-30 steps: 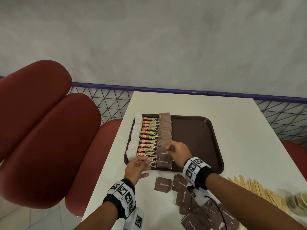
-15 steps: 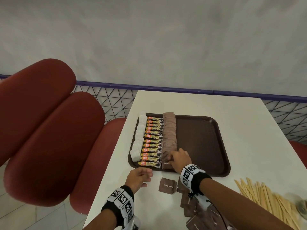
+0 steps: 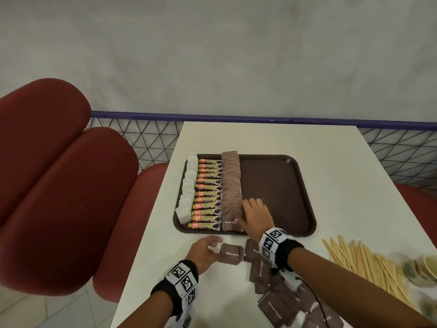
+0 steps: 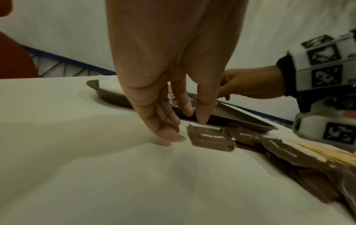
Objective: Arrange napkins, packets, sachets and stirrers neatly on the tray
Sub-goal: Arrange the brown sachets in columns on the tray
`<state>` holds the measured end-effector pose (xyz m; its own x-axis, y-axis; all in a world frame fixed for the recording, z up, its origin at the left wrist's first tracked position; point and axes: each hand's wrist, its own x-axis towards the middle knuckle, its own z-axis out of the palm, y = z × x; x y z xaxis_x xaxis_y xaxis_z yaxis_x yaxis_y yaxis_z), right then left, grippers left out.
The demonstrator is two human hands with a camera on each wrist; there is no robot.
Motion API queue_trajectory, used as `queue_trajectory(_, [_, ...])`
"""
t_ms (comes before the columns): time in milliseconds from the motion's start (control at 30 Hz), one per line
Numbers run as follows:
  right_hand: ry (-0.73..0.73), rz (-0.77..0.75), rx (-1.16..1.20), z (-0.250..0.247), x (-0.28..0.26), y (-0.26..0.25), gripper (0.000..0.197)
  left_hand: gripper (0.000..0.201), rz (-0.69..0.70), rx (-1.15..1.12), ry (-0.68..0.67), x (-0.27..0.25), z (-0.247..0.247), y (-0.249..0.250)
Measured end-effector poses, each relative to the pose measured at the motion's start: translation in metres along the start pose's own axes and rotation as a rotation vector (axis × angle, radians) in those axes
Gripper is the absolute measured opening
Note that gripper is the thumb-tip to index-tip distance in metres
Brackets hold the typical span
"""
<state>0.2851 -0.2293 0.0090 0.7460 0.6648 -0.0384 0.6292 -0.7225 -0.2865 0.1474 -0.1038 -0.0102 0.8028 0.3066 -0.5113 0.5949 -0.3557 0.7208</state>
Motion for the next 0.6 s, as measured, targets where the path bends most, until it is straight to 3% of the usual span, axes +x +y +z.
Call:
queue_trajectory(133, [-0.116, 0.064, 0.118, -0.015, -0.037, 0.031, 0.049, 0.056, 0.023, 0.141, 0.015, 0.001, 0.012, 0.007])
queue_trajectory(333, [-0.426, 0.184, 0.043, -0.024, -0.104, 0.079, 0.107, 0.065, 0.041, 0.181, 0.019, 0.003, 0.032, 0.020])
queue_trajectory(400, [-0.508, 0.240, 0.024, -0.022, -0.117, 0.085, 0.117, 0.070, 0.037, 0.179, 0.021, 0.003, 0.039, 0.025])
queue_trajectory(600, [-0.461, 0.222, 0.143, -0.004, -0.118, 0.068, 0.090, 0.084, 0.058, 0.211, -0.063, 0.001, 0.058, 0.036])
